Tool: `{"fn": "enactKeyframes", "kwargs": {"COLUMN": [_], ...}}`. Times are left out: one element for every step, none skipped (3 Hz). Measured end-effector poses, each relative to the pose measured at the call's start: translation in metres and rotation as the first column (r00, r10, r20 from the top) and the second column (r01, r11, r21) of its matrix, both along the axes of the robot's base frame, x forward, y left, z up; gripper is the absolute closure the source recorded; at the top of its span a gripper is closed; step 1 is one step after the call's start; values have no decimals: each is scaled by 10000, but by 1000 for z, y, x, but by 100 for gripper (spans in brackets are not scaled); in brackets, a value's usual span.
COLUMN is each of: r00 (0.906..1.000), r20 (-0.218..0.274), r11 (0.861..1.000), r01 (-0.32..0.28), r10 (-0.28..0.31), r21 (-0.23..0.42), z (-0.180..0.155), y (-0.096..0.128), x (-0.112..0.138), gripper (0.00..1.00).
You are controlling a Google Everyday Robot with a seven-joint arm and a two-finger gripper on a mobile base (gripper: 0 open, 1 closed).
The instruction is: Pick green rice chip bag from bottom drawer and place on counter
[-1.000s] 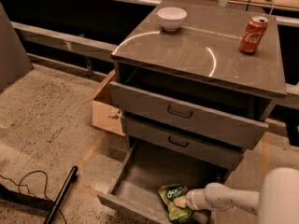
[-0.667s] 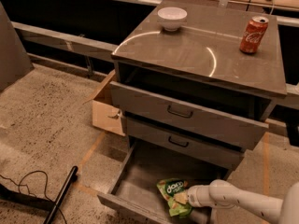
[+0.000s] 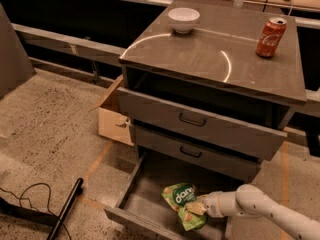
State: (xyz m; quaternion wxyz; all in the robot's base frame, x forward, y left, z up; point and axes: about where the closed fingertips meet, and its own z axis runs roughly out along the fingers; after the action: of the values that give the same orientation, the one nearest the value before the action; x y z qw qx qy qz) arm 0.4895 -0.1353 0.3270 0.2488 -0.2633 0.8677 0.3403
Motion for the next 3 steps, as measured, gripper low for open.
{"fn": "enactKeyframes", "kwargs": {"r00": [9925, 9750, 9509], "r20": [876, 1837, 2825], "r11": [9933, 9825, 9671], "r01": [-918, -1473, -1814], "r10": [855, 1249, 1263], "r21": [698, 1140, 1785], "z": [54, 105, 153], "y": [2, -1, -5], "x": [-6, -9, -7], "gripper": [100, 100, 100]}}
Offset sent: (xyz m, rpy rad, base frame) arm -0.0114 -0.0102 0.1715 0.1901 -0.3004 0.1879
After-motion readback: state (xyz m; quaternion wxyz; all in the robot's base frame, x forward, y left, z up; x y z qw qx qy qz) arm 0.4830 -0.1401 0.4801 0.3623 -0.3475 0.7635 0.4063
